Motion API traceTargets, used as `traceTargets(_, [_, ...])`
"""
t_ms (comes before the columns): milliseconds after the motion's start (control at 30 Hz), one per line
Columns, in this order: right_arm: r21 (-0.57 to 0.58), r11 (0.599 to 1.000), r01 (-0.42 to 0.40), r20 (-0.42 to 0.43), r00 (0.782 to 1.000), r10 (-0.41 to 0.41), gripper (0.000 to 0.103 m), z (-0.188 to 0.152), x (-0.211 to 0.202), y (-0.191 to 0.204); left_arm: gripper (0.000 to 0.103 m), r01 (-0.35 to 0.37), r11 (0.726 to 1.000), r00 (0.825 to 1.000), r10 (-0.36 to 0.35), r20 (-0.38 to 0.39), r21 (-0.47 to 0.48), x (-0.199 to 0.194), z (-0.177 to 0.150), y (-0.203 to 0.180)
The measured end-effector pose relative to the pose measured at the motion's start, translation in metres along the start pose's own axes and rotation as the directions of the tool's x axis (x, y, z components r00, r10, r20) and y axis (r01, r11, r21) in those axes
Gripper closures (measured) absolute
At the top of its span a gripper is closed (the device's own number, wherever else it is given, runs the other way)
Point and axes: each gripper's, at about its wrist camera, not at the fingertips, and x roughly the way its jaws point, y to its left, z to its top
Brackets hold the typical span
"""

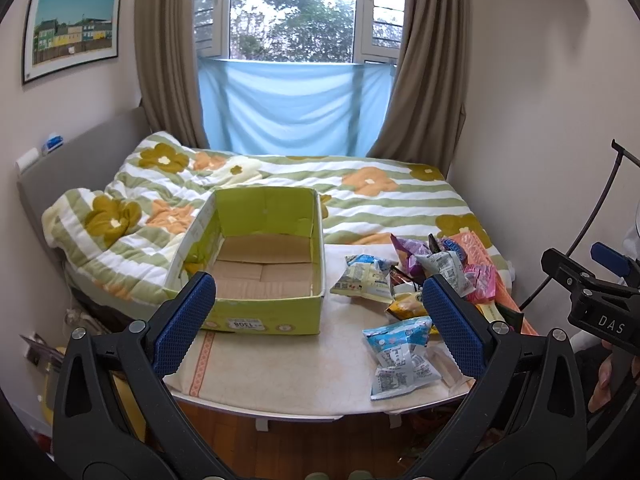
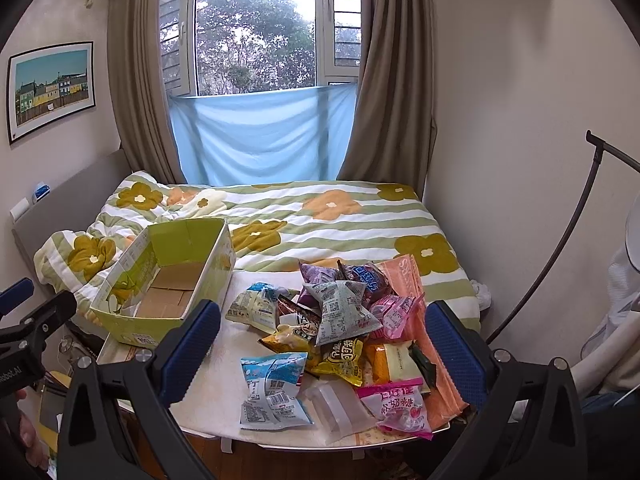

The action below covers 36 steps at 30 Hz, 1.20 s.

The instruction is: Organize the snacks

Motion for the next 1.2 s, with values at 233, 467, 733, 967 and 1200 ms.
traceTargets(233, [0.0,1.0,0.001,-0.002,1.0,-0.001,0.001,0.0,0.0,-0.001,0.0,0.007,1.0,1.0,-0.007,-0.004,-0.003,0.001,-0.002,-0.001])
traceTargets(467, [0.024,0.999,0.03,-0.049,0.998,-0.029,0.001,-0.003,0.007,-0.015,0.0,0.064,0.998,0.992,-0.061,-0.114,0.024,0.027,-0.003,-0.013])
traceTargets(733, [0.068,0.995,0.077,-0.191,0.979,-0.063,0.001,-0.037,0.041,-0.053,0.0,0.174,0.985,0.939,-0.165,-0.301,0.002,0.095,-0.037,-0.039])
traceTargets(967, [0.074,0.996,0.041,-0.299,0.954,-0.017,0.001,-0.066,0.096,-0.091,0.0,0.182,0.983,0.88,-0.18,-0.439,-0.038,0.162,-0.075,-0.077])
traceTargets(1200, [0.056,0.997,-0.059,-0.346,0.935,0.074,0.001,-0.064,0.168,-0.114,0.0,0.131,0.988,0.824,-0.155,-0.546,-0.084,0.227,-0.111,-0.106])
